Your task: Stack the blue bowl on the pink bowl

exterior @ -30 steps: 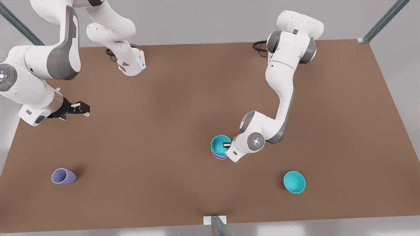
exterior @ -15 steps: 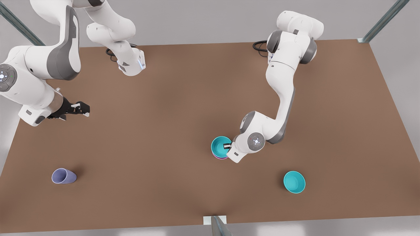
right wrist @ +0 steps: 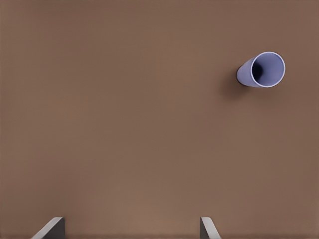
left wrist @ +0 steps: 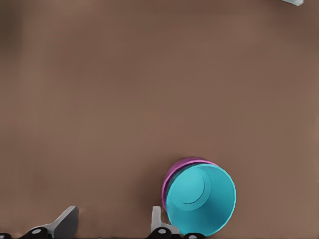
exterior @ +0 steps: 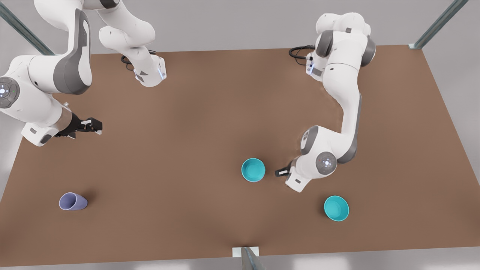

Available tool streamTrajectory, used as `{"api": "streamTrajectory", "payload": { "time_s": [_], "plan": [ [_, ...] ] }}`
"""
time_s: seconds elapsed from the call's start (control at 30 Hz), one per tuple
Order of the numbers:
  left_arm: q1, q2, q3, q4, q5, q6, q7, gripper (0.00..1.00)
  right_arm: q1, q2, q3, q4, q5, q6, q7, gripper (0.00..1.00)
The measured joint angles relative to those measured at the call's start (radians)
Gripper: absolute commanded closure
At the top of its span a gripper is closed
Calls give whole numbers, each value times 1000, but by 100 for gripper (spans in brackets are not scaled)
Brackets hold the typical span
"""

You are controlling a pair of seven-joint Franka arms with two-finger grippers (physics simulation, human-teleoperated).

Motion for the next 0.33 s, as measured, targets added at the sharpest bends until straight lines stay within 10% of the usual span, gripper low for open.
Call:
{"api": "streamTrajectory", "payload": {
  "time_s": [0.2, 0.33],
  "plan": [
    [256, -465, 1, -209, 223, -259, 131, 0, -1, 0, 0, 2, 0, 0, -1, 0],
    [259, -535, -4, -284, 262, -313, 234, 0, -1, 0, 0, 1, 0, 0, -1, 0]
  ]
}}
